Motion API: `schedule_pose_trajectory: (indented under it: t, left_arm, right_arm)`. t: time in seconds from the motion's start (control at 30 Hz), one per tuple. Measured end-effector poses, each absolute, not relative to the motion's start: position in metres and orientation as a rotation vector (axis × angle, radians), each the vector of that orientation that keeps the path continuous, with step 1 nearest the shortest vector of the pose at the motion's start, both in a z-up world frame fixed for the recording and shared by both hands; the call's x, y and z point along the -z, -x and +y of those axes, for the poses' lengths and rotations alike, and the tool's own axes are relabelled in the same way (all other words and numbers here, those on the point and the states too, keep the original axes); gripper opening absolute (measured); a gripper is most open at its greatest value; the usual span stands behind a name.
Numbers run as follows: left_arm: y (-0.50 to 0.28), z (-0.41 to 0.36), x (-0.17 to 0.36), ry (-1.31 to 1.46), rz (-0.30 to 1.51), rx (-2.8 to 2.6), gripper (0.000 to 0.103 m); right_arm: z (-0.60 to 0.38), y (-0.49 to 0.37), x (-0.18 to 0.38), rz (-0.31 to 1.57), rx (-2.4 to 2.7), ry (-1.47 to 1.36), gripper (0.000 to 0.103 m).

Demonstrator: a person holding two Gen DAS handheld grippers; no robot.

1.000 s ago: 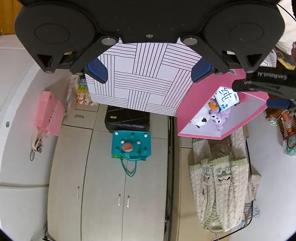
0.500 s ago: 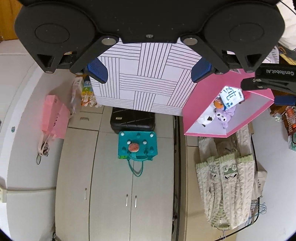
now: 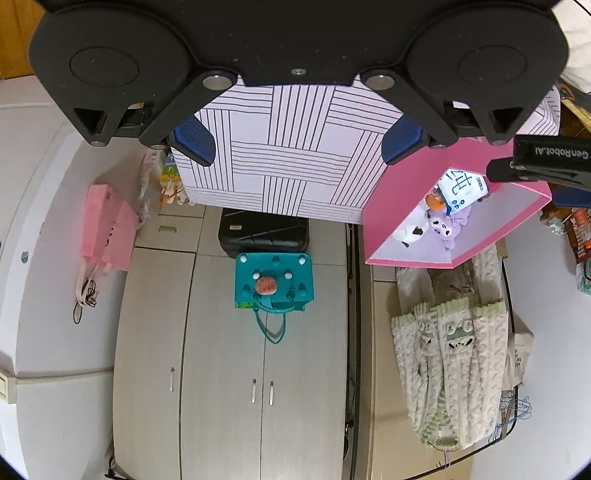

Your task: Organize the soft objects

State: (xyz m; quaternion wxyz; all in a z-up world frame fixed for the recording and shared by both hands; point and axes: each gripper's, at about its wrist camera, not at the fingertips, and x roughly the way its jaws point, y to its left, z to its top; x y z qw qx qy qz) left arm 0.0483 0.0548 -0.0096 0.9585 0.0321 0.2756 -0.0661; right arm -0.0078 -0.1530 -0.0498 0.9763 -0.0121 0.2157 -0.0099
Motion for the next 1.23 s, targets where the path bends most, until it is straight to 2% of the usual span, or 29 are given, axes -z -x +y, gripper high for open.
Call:
schedule_pose_trajectory:
  t: [1.23]
  left_arm:
    - [-0.0398,0.048,0.0121,-0.104,0.511,0.123,0.103]
  right_arm:
    - [-0.1536,0.0134,0.0526,0.417,0.059,0.03,0.098]
